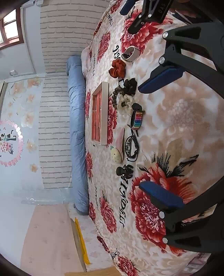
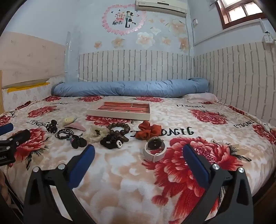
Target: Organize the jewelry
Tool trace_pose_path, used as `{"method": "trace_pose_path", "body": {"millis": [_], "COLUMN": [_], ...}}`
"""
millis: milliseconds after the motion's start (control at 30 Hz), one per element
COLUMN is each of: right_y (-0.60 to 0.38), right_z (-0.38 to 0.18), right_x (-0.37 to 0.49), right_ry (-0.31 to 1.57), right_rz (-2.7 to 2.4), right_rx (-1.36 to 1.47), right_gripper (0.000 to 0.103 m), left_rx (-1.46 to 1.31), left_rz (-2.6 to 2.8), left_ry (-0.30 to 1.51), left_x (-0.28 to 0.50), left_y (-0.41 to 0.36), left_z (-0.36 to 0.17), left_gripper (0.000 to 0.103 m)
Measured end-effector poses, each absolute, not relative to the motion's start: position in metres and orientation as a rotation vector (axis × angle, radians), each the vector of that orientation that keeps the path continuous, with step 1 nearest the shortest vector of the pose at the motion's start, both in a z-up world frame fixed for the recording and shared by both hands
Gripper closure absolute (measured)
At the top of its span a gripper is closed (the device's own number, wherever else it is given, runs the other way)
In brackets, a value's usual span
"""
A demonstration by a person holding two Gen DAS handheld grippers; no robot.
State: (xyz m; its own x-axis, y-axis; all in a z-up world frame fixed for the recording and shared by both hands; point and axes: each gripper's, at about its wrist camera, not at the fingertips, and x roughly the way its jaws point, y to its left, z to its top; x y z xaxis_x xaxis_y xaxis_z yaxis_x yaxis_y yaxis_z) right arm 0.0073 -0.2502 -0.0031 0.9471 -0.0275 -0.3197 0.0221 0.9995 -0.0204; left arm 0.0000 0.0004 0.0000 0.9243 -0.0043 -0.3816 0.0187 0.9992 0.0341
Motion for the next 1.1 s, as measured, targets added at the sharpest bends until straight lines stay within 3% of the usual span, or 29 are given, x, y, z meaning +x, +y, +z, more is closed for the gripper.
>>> {"method": "trace_pose_path", "body": {"millis": [1100], "right_y": [-0.2527], "right_z": [0.0001], "right_x": [0.0053], "right_ry": [0.309], "right_rz": [-0.054], "right_rx": [-0.025], "right_gripper": [0.004], "left_rx": [0.032], "left_rz": [-0.017], "left_ry": [0.401], "left_x": [0.0010], "left_y": [-0.0037], "left_z": [-0.0019], "left_gripper": [0.005]}}
